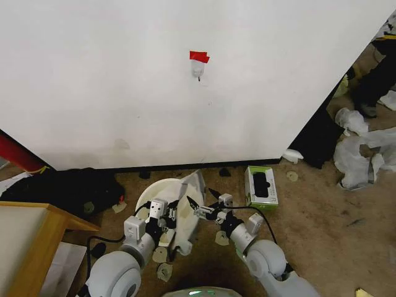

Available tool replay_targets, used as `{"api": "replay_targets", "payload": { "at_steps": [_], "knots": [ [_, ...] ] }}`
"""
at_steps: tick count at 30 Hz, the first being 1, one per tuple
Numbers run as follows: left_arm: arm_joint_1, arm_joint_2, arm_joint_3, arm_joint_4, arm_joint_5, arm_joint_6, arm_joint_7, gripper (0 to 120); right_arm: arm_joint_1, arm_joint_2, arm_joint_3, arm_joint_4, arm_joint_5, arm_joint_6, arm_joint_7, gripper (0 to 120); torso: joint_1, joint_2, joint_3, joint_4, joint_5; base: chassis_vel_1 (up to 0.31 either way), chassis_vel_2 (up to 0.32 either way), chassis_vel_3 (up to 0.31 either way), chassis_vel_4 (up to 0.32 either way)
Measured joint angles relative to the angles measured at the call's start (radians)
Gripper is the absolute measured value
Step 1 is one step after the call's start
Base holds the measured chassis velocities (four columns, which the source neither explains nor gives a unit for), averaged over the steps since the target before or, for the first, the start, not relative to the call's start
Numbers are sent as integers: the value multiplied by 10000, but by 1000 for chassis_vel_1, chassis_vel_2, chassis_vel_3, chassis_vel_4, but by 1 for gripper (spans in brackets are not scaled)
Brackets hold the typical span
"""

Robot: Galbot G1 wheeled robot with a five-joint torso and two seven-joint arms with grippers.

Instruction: Place the garbage bag over the trash bin.

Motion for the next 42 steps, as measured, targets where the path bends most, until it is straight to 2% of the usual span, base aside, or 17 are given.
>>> {"api": "replay_targets", "payload": {
  "at_steps": [5, 12, 20, 23, 25, 26, 29, 35, 37, 42],
  "knots": [
    [62, -200, 51, -253, -381, 196, -424, 0, 73, -147, 135, -1, -27, -37, -248, 100, 0, 0, 0, 1, -1, 0, 0, 0, 0],
    [52, -493, 199, 452, -365, 136, -811, 0, 24, 23, -163, -199, -157, 40, -98, 100, 0, 0, 0, 1, -1, 0, 0, 0, 0],
    [22, -690, 186, 828, -217, -85, -953, 0, -28, 272, -654, -279, -316, -122, 604, 100, 0, 0, 0, 0, -3, 0, 0, 0, 0],
    [-3, -697, 46, 868, -140, -183, -992, 0, -87, 336, -937, -242, -421, -559, 1416, 90, 0, 0, 0, 0, -2, 0, 0, 0, 0],
    [-3, -689, 34, 863, -133, -187, -993, 0, -91, 341, -958, -242, -437, -588, 1487, 90, 0, 0, 0, -1, -2, 0, 0, 0, 0],
    [11, -655, -8, 803, -95, -195, -995, 0, -111, 381, -1040, -268, -529, -719, 1794, 84, 0, 0, 0, -1, -3, 0, 0, 0, 0],
    [20, -596, -93, 618, -53, -200, -995, 0, -123, 430, -1104, -309, -632, -1008, 2203, 76, 0, 0, 0, 0, -3, 0, 0, 0, 0],
    [22, -459, -210, 271, -130, -180, -988, 0, -70, 609, -1052, -635, -582, -1195, 2278, 72, 0, 0, 0, 0, -2, 0, 0, 0, 0],
    [38, -429, -229, 157, -145, -149, -979, 0, 1, 799, -1004, -837, -441, -1409, 2239, 66, 0, 0, 0, 0, -2, 0, 0, 0, 0],
    [74, -401, -240, -28, -142, -88, -956, 0, 42, 887, -923, -915, -249, -1721, 2033, 59, 0, 0, 0, 0, -2, 0, 0, 0, 0]
  ]
}}
